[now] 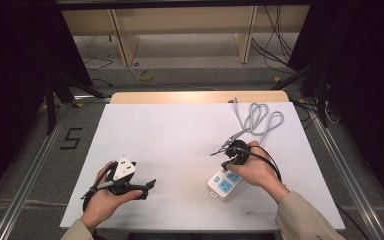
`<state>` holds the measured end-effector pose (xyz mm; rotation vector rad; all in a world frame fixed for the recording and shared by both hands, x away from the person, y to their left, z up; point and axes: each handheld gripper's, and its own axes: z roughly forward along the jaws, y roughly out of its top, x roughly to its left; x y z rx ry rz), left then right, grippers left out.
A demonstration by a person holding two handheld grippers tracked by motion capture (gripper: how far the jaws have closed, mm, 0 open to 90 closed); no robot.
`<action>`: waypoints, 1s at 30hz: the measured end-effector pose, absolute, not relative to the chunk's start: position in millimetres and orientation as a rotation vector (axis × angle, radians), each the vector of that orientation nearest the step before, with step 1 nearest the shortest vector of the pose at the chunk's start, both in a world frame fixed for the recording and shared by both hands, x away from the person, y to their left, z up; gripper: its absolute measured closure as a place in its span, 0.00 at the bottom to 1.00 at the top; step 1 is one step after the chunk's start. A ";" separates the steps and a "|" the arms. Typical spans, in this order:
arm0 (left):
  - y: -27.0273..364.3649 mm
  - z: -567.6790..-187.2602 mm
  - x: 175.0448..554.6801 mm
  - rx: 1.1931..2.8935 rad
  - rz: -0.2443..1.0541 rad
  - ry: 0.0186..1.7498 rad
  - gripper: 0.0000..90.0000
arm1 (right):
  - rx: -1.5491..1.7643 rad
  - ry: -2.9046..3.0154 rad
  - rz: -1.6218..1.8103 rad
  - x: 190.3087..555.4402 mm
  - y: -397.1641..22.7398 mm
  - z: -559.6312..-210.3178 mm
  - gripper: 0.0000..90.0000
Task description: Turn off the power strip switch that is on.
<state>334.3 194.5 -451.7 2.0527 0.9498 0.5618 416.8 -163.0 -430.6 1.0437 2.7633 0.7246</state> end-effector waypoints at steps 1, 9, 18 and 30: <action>194.5 -451.7 334.4 2.053 0.562 0.950 0.11 | 1.043 2.764 0.723 416.8 -162.5 -430.8 1.00; 194.4 -451.8 334.4 2.053 0.560 0.949 0.11 | 1.045 2.778 0.690 418.9 -159.6 -432.0 1.00; 194.3 -451.9 334.5 2.054 0.560 0.949 0.11 | 1.048 2.784 0.670 420.2 -157.1 -433.0 1.00; 194.2 -451.9 334.5 2.056 0.560 0.947 0.11 | 1.055 2.794 0.643 421.7 -154.1 -434.2 1.00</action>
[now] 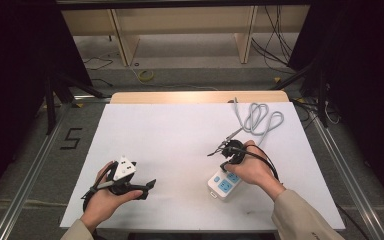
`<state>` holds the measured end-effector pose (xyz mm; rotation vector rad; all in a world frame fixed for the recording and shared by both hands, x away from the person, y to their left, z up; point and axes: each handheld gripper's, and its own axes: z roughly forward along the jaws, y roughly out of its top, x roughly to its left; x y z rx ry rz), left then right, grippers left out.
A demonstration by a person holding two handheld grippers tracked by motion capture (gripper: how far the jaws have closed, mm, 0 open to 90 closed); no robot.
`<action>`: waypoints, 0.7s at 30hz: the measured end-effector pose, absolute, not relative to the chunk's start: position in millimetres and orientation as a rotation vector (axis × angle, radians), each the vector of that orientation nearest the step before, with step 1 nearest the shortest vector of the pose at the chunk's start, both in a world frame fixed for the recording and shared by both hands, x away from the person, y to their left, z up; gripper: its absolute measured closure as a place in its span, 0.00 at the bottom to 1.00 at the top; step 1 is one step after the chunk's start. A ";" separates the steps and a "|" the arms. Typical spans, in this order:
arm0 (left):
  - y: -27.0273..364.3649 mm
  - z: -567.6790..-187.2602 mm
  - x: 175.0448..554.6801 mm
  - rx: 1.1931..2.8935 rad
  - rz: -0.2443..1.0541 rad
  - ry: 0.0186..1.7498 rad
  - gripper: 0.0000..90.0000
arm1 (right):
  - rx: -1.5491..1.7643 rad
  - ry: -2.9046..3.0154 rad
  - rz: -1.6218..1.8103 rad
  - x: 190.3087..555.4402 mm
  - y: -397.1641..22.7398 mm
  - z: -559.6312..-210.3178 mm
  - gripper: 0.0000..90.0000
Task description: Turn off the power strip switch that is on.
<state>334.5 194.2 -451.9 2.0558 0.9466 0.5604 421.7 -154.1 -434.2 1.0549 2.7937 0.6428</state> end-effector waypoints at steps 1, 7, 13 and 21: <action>194.1 -451.9 334.5 2.054 0.561 0.948 0.11 | 1.051 2.795 0.640 422.0 -154.0 -434.3 1.00; 194.2 -451.9 334.5 2.056 0.560 0.946 0.11 | 1.052 2.797 0.619 422.1 -152.6 -434.6 1.00; 194.1 -451.9 334.4 2.056 0.561 0.946 0.11 | 1.045 2.804 0.597 422.6 -151.2 -433.9 1.00; 194.0 -451.9 334.2 2.058 0.563 0.946 0.12 | 1.041 2.817 0.584 422.5 -147.8 -433.8 1.00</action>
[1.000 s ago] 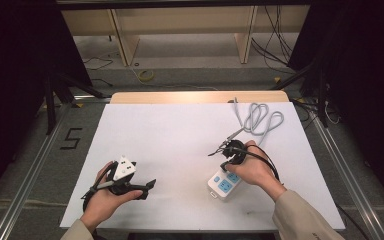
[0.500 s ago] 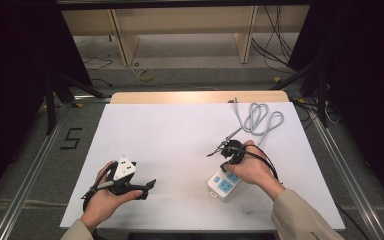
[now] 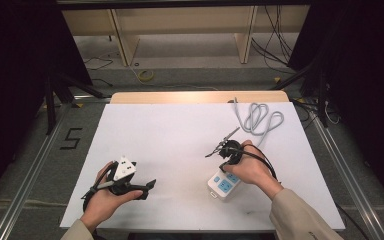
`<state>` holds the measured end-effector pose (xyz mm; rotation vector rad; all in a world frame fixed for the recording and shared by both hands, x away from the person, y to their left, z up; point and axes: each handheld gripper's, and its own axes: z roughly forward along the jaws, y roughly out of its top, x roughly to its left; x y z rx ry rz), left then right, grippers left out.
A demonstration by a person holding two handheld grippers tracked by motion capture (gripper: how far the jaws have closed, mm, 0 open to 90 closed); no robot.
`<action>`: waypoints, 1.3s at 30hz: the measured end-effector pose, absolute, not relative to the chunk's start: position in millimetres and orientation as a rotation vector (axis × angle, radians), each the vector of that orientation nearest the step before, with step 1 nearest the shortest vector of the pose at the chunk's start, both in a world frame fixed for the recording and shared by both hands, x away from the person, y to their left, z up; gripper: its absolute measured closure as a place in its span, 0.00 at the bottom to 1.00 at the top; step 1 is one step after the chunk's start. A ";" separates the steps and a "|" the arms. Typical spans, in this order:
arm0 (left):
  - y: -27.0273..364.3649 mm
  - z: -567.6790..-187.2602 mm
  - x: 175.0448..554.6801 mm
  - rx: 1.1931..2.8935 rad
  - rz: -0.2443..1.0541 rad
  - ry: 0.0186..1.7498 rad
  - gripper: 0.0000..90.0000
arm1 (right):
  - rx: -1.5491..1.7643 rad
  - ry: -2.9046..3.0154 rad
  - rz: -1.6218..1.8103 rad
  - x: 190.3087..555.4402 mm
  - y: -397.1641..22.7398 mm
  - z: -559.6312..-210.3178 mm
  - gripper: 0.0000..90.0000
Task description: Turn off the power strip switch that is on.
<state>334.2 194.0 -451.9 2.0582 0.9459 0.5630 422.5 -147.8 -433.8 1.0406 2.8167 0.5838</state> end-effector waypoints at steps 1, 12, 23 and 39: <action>194.1 -451.9 334.2 2.059 0.562 0.945 0.12 | 1.040 2.818 0.584 422.8 -147.9 -433.8 1.00; 193.7 -452.1 334.3 2.057 0.563 0.948 0.12 | 1.042 2.808 0.561 423.1 -148.1 -433.0 1.00; 193.6 -452.2 334.3 2.057 0.562 0.947 0.12 | 1.032 2.809 0.549 423.0 -146.8 -432.9 1.00; 194.0 -451.9 334.1 2.058 0.565 0.947 0.12 | 1.033 2.805 0.529 421.6 -146.0 -432.9 1.00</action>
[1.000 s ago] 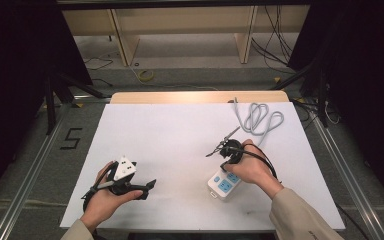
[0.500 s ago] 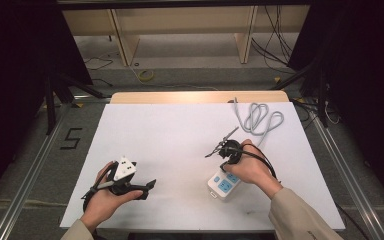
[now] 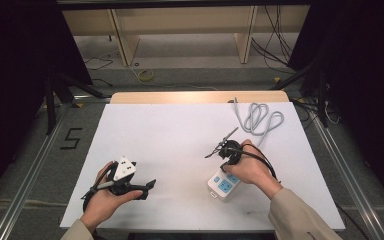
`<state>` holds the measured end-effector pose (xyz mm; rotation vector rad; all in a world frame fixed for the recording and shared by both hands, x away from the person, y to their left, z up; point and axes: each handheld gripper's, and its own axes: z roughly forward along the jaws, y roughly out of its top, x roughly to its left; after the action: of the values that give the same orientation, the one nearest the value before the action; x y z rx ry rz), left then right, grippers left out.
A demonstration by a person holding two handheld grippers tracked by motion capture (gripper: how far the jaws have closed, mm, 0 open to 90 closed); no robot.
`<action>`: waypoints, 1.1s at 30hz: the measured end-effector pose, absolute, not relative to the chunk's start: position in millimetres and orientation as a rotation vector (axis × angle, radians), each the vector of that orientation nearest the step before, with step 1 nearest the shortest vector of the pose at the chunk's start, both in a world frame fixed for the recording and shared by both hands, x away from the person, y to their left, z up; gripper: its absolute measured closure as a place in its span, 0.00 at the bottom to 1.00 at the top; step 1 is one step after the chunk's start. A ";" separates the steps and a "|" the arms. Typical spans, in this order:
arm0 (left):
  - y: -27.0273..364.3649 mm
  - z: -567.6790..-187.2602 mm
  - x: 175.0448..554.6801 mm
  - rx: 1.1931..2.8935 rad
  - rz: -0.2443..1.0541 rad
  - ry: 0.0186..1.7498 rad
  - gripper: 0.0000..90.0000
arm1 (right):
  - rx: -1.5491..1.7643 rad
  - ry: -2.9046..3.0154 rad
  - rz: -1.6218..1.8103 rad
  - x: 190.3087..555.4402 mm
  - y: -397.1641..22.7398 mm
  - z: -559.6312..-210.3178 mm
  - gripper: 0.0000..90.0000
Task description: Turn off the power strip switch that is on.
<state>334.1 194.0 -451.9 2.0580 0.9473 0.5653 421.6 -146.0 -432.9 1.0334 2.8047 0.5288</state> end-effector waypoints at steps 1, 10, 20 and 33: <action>193.9 -452.0 334.2 2.058 0.565 0.947 0.12 | 1.033 2.805 0.526 421.6 -145.9 -432.8 1.00; 193.6 -452.1 334.0 2.058 0.565 0.947 0.12 | 1.042 2.806 0.526 421.7 -145.8 -433.1 1.00; 193.7 -452.0 333.9 2.058 0.564 0.947 0.12 | 1.045 2.810 0.514 422.2 -144.9 -433.2 1.00; 193.4 -452.1 334.0 2.059 0.564 0.946 0.12 | 1.046 2.812 0.512 422.4 -144.8 -433.7 1.00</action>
<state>334.0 193.4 -452.1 2.0588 0.9458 0.5644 422.4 -144.8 -433.7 1.0462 2.8123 0.5120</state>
